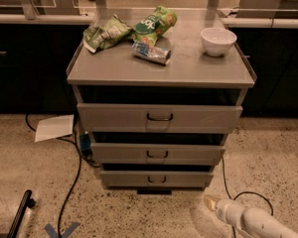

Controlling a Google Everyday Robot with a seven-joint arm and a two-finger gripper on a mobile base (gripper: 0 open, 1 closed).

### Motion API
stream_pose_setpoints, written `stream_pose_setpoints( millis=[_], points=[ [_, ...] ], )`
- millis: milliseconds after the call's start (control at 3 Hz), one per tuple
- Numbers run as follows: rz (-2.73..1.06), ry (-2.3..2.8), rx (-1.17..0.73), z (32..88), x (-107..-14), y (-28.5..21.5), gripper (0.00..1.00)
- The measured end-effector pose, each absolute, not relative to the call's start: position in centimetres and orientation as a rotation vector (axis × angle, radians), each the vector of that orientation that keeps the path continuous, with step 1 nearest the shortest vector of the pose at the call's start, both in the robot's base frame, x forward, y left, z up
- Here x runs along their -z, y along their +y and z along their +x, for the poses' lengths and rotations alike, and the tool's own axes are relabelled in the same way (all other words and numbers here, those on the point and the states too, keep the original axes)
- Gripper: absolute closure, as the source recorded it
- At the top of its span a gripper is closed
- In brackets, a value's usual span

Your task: Open bottom drawer

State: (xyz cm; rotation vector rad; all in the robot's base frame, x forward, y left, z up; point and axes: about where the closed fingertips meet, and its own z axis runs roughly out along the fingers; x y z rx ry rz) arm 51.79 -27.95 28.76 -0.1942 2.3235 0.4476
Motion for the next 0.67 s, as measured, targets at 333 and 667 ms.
stream_pose_setpoints(
  millis=[333,667],
  points=[
    [-0.228,2.341,-0.514,53.56,-26.18,-26.35,1.00],
    [-0.231,2.337,-0.518,53.96,-26.23,-26.29,1.00]
  ],
)
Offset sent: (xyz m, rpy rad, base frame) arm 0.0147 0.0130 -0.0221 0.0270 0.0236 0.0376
